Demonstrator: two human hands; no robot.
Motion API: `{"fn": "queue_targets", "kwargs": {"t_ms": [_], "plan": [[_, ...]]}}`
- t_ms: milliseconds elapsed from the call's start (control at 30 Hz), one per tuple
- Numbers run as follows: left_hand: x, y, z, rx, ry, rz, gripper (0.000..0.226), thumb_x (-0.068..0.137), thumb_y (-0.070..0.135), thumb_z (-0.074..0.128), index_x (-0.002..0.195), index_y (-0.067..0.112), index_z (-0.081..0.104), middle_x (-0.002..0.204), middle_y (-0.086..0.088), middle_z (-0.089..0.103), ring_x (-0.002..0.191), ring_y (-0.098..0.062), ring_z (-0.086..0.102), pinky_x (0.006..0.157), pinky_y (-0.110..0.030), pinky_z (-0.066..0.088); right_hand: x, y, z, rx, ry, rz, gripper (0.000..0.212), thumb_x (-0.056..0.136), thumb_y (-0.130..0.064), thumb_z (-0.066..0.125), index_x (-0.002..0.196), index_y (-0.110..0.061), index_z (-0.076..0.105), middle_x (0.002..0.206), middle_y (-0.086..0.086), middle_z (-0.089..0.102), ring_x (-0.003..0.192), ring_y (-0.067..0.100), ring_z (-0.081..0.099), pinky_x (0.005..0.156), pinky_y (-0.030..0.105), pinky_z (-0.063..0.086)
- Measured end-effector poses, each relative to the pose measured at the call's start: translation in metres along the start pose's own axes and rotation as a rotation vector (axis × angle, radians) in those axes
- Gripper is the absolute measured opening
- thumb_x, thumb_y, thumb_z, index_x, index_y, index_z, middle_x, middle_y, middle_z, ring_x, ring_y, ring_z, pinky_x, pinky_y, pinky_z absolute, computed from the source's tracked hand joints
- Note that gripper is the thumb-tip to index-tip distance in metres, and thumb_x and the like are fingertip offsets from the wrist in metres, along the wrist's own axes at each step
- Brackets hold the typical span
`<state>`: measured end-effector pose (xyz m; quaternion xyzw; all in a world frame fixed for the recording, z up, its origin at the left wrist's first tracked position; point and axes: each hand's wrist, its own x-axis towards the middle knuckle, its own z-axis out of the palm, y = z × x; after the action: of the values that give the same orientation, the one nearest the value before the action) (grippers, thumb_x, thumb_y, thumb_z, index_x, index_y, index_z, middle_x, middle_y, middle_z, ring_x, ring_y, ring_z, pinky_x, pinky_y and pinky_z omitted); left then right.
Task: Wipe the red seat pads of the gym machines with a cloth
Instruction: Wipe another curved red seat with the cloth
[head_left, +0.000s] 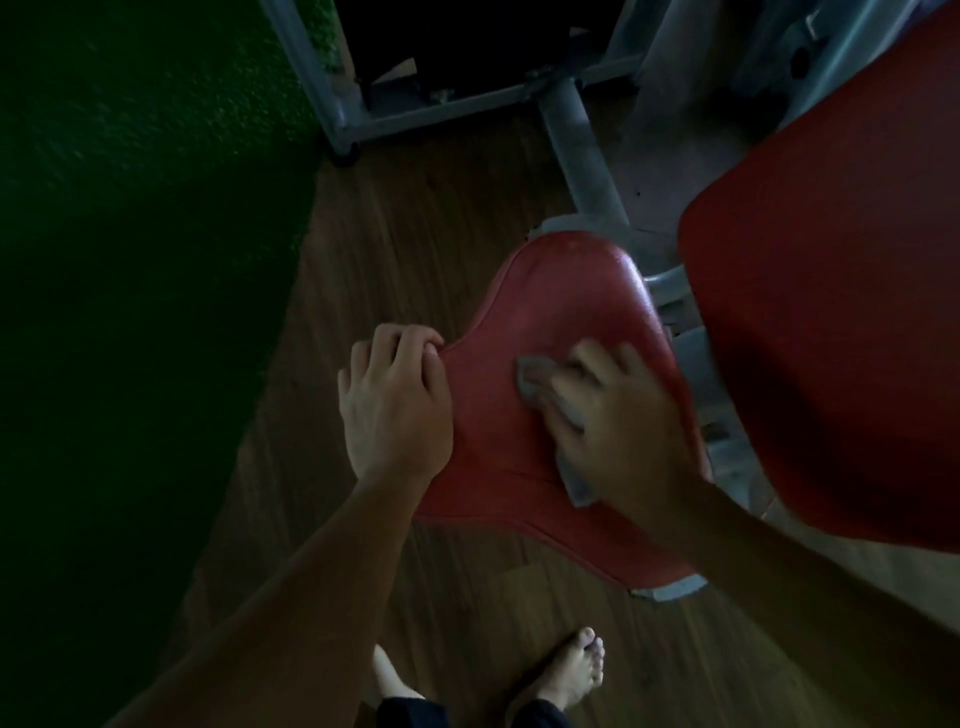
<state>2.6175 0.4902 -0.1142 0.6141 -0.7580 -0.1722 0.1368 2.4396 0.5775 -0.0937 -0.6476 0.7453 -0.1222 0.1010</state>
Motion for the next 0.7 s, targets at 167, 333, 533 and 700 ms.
{"fn": "queue_targets", "kwargs": {"t_ms": [167,333,533,700], "plan": [[0.001,-0.001,0.001,0.021,-0.007,-0.019,0.022,0.103,0.027,0.043,0.11,0.023,0.063,0.114,0.001,0.062,0.1,-0.019,0.056,0.084,-0.033,0.035,0.045,0.032,-0.005,-0.1,0.026,0.114,0.028,0.099,-0.039,0.055,0.124,-0.035,0.068,0.111,-0.002,0.061,0.099,0.028,0.057,0.07,0.029,0.038],[0.002,-0.001,0.002,0.03,-0.007,-0.025,0.024,0.103,0.027,0.042,0.11,0.022,0.064,0.113,0.001,0.062,0.1,-0.019,0.055,0.084,-0.031,0.033,0.037,0.004,0.0,-0.05,0.068,0.209,0.027,0.098,-0.037,0.053,0.118,-0.029,0.069,0.104,0.001,0.06,0.093,0.029,0.057,0.07,0.036,0.045],[0.003,0.001,0.001,0.021,-0.013,-0.048,0.021,0.104,0.025,0.045,0.11,0.021,0.064,0.112,0.001,0.062,0.099,-0.019,0.055,0.083,-0.031,0.032,0.042,0.018,-0.006,-0.056,-0.035,-0.079,0.026,0.095,-0.034,0.058,0.117,-0.029,0.07,0.104,0.001,0.061,0.087,0.027,0.057,0.063,0.035,0.045],[0.003,0.002,0.001,0.004,0.005,-0.038,0.028,0.103,0.029,0.039,0.11,0.021,0.065,0.109,0.002,0.063,0.097,-0.019,0.055,0.081,-0.031,0.035,0.14,0.05,-0.002,-0.084,0.085,0.284,0.028,0.103,-0.036,0.049,0.123,-0.027,0.066,0.127,0.005,0.06,0.114,0.026,0.056,0.083,0.033,0.04]]}}
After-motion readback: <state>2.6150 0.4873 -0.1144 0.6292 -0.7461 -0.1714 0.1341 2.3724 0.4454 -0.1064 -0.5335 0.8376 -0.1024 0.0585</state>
